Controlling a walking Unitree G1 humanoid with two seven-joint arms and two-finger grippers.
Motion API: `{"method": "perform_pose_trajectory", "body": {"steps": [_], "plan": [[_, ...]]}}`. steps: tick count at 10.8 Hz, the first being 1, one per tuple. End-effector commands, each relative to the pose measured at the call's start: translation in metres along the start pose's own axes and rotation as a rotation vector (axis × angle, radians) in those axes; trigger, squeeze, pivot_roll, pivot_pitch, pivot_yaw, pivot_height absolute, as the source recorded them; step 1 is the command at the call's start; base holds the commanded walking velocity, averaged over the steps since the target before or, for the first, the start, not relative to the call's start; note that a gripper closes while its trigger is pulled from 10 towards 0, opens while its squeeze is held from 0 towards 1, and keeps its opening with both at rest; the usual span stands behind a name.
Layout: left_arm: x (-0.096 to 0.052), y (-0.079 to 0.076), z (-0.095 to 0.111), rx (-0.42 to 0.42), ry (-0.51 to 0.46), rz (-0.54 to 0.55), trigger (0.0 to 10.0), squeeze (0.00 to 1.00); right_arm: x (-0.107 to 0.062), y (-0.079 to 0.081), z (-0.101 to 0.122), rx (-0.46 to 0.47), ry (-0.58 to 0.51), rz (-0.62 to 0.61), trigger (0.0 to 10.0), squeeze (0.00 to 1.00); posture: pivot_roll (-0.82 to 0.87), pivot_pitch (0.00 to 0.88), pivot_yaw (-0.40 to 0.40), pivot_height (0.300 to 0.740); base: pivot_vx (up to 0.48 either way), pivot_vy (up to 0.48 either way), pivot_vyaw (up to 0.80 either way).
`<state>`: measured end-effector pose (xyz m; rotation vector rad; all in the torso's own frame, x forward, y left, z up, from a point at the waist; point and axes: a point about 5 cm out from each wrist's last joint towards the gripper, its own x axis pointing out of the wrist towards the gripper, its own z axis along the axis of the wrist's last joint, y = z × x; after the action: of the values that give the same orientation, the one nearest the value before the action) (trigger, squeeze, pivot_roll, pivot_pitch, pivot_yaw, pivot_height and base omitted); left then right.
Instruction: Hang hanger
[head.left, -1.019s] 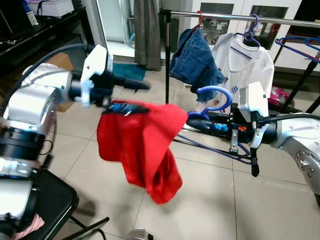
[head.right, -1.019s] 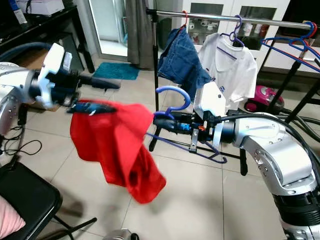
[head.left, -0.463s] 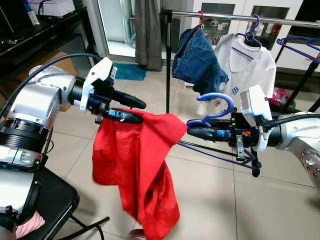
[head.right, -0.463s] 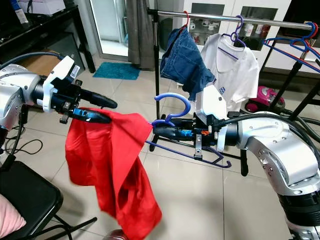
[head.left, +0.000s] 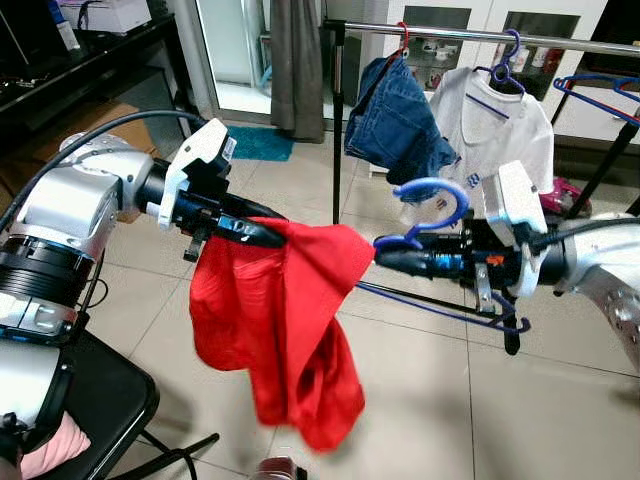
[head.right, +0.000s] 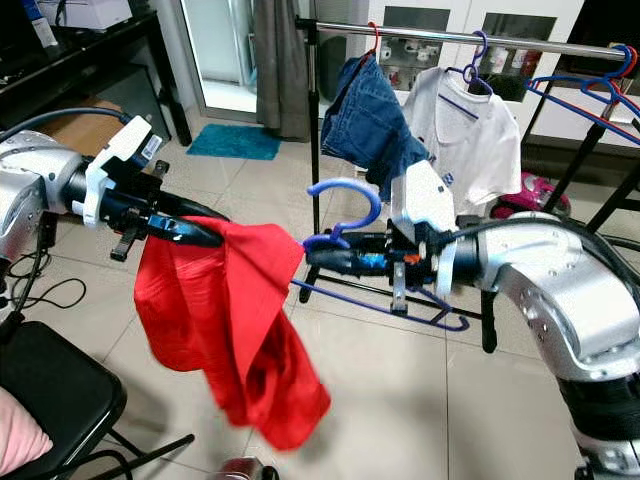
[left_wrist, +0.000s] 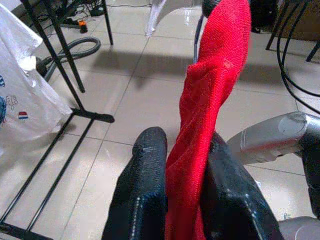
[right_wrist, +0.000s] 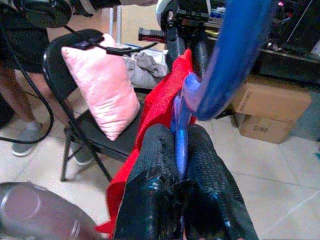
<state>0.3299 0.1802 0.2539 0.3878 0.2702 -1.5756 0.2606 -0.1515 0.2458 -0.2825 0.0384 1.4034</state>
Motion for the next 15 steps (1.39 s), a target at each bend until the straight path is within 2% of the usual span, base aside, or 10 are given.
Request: {"method": "perform_pose_trajectory", "body": {"steps": [1, 2, 3, 5, 7, 8, 10, 12, 13, 15], "plan": [[-0.001, 0.002, 0.005, 0.008, -0.011, 0.007, 0.0, 0.00, 0.004, 0.003, 0.017, -0.032, -0.070, 0.076, 10.0, 0.24, 0.17, 0.000, 0.053, 0.740, 0.000, 0.000, 0.00], [-0.001, 0.002, 0.005, 0.001, -0.027, 0.013, 0.0, 0.00, 0.003, 0.001, 0.018, -0.021, -0.077, 0.068, 10.0, 0.73, 0.17, 0.000, 0.053, 0.740, 0.000, 0.000, 0.00], [-0.002, 0.003, 0.004, -0.010, -0.049, 0.037, 0.0, 0.00, 0.002, 0.000, 0.017, -0.014, -0.078, 0.064, 10.0, 1.00, 0.17, 0.000, 0.053, 0.740, 0.000, 0.000, 0.00], [-0.005, 0.002, 0.000, -0.036, -0.088, 0.076, 0.0, 0.00, -0.001, -0.003, 0.016, -0.003, -0.086, 0.014, 10.0, 1.00, 0.17, 0.000, 0.053, 0.740, 0.000, 0.000, 0.00], [-0.007, 0.003, -0.012, -0.067, -0.085, 0.143, 0.0, 0.00, -0.023, -0.022, 0.014, 0.002, -0.105, -0.181, 10.0, 1.00, 0.15, 0.000, 0.066, 0.740, 0.000, 0.000, 0.00], [-0.008, 0.001, -0.022, -0.088, -0.085, 0.169, 0.0, 0.00, -0.051, -0.037, 0.015, -0.005, -0.151, -0.379, 10.0, 1.00, 0.15, 0.000, 0.067, 0.740, 0.000, 0.000, 0.00], [-0.004, -0.006, -0.035, -0.108, -0.091, 0.212, 0.0, 0.00, -0.081, -0.031, 0.012, 0.035, -0.238, -0.510, 10.0, 1.00, 0.15, 0.000, 0.068, 0.740, 0.000, 0.000, 0.00], [-0.007, 0.004, -0.025, -0.056, -0.193, 0.345, 0.0, 0.00, -0.070, -0.008, -0.007, 0.141, -0.166, -0.479, 10.0, 1.00, 0.15, 0.000, 0.055, 0.740, 0.000, 0.000, 0.00], [-0.011, 0.007, -0.013, -0.022, -0.261, 0.385, 0.0, 0.00, -0.054, 0.019, -0.024, 0.250, -0.164, -0.397, 10.0, 1.00, 0.15, 0.000, 0.051, 0.740, 0.000, 0.000, 0.00], [-0.010, 0.003, 0.001, 0.002, -0.311, 0.312, 0.0, 0.00, -0.027, 0.039, -0.063, 0.386, -0.030, -0.430, 10.0, 1.00, 0.15, 0.021, 0.055, 0.740, 0.000, 0.000, 0.00]]}}
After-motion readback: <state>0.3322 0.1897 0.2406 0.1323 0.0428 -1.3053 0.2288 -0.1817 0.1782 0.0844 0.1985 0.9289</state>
